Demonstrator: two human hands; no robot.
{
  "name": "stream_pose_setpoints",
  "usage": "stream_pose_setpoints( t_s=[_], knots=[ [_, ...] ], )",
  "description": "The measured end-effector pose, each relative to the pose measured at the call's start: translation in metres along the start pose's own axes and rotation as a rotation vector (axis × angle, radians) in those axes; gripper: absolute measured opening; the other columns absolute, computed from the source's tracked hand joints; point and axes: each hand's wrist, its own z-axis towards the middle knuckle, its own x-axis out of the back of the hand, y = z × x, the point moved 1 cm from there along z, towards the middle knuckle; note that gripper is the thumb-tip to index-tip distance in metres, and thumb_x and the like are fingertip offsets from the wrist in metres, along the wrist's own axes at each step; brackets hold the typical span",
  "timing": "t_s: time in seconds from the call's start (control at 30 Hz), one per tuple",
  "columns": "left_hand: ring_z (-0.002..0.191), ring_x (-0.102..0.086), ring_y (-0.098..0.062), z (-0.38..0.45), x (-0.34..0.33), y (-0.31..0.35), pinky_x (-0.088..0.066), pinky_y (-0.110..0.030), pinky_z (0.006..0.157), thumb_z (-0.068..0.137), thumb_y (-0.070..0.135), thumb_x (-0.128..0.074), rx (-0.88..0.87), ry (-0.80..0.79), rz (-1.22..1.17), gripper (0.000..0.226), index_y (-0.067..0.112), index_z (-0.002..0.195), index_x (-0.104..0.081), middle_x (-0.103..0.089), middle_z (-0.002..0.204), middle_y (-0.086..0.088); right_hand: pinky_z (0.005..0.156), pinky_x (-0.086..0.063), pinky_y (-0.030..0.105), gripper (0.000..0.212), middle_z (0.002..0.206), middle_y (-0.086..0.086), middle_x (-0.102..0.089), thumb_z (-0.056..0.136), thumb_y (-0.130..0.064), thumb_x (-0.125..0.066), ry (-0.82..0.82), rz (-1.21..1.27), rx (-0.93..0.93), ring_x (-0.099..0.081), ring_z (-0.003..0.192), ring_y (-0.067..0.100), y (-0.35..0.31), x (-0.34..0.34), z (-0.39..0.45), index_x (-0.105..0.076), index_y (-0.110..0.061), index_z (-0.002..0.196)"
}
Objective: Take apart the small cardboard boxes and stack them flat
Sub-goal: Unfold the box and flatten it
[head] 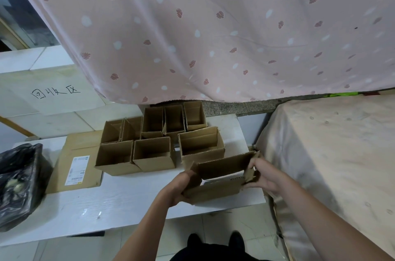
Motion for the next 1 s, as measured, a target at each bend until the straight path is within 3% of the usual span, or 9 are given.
stream_pose_setpoints(
  t_s=[0.13, 0.23, 0.3, 0.4, 0.53, 0.7, 0.8, 0.9, 1.0],
  knots=[
    [0.118, -0.052, -0.019, 0.004, 0.004, -0.001, -0.049, -0.037, 0.101, 0.096, 0.057, -0.051, -0.165, -0.065, 0.335, 0.033, 0.038, 0.121, -0.056, -0.053, 0.133, 0.005, 0.091, -0.049, 0.068, 0.040, 0.129, 0.028, -0.053, 0.085, -0.013, -0.046, -0.071, 0.239, -0.007, -0.057, 0.111, 0.052, -0.005, 0.012, -0.002, -0.045, -0.006, 0.124],
    [0.129, -0.044, -0.015, 0.004, 0.006, -0.010, -0.034, -0.028, 0.104, 0.083, 0.068, -0.064, -0.337, -0.136, 0.667, 0.059, 0.062, 0.137, -0.042, -0.046, 0.143, 0.013, 0.088, -0.053, 0.063, 0.038, 0.128, 0.022, -0.053, 0.094, -0.030, -0.053, -0.028, 0.223, -0.007, -0.060, 0.109, 0.048, -0.008, 0.025, 0.001, -0.046, -0.007, 0.124],
    [0.132, -0.047, -0.015, 0.009, 0.005, -0.019, -0.034, -0.022, 0.104, 0.091, 0.046, -0.067, -0.457, -0.077, 0.878, 0.061, 0.060, 0.142, -0.037, -0.048, 0.148, 0.013, 0.074, -0.060, 0.054, 0.034, 0.123, 0.020, -0.054, 0.100, -0.034, -0.055, 0.082, 0.136, 0.012, -0.061, 0.103, 0.041, -0.007, 0.032, 0.005, -0.048, -0.011, 0.125],
    [0.139, -0.041, -0.020, 0.015, -0.002, -0.032, -0.041, -0.031, 0.109, 0.098, 0.007, -0.045, -0.551, 0.061, 1.082, 0.070, 0.056, 0.148, -0.033, -0.042, 0.155, 0.012, 0.055, -0.061, 0.043, 0.036, 0.114, 0.027, -0.062, 0.093, -0.006, -0.067, 0.251, -0.079, 0.018, -0.064, 0.089, 0.036, 0.003, 0.037, 0.017, -0.053, 0.012, 0.121],
    [0.148, -0.022, -0.026, 0.023, -0.009, -0.057, -0.027, -0.044, 0.119, 0.094, 0.000, -0.040, -0.507, 0.126, 1.350, 0.085, 0.055, 0.153, -0.013, -0.024, 0.163, 0.008, 0.091, -0.055, 0.046, 0.047, 0.114, 0.022, -0.064, 0.084, -0.004, -0.076, 0.360, -0.472, -0.047, -0.062, 0.104, 0.037, 0.024, 0.041, 0.038, -0.055, 0.007, 0.124],
    [0.153, 0.004, -0.034, 0.042, -0.029, -0.082, 0.000, -0.056, 0.122, 0.092, -0.001, -0.043, -0.437, 0.118, 1.476, 0.099, 0.053, 0.151, 0.015, 0.005, 0.168, 0.000, 0.077, -0.051, 0.033, 0.040, 0.116, 0.016, -0.060, 0.088, -0.015, -0.067, 0.459, -0.847, -0.058, -0.059, 0.096, 0.030, 0.046, 0.036, 0.062, -0.055, 0.000, 0.122],
    [0.151, 0.016, -0.039, 0.057, -0.042, -0.101, 0.002, -0.062, 0.120, 0.094, 0.005, -0.050, -0.359, 0.126, 1.489, 0.107, 0.050, 0.144, 0.032, 0.024, 0.164, -0.007, 0.082, -0.052, 0.033, 0.048, 0.123, 0.015, -0.059, 0.088, -0.020, -0.065, 0.425, -0.937, -0.091, -0.061, 0.105, 0.032, 0.062, 0.032, 0.081, -0.050, -0.005, 0.131],
    [0.149, 0.022, -0.039, 0.078, -0.052, -0.116, 0.002, -0.062, 0.120, 0.092, 0.010, -0.056, -0.315, 0.146, 1.481, 0.110, 0.043, 0.146, 0.034, 0.033, 0.161, -0.011, 0.092, -0.048, 0.036, 0.071, 0.139, 0.017, -0.051, 0.089, -0.022, -0.067, 0.435, -0.855, -0.031, -0.055, 0.120, 0.035, 0.081, 0.028, 0.097, -0.031, -0.007, 0.148],
    [0.147, 0.029, -0.037, 0.099, -0.055, -0.127, 0.003, -0.060, 0.121, 0.090, 0.013, -0.058, -0.293, 0.184, 1.489, 0.113, 0.040, 0.144, 0.038, 0.038, 0.157, -0.013, 0.095, -0.046, 0.041, 0.074, 0.140, 0.023, -0.048, 0.093, -0.031, -0.062, 0.487, -0.935, -0.044, -0.052, 0.124, 0.038, 0.099, 0.028, 0.114, -0.023, -0.002, 0.149]
  ],
)
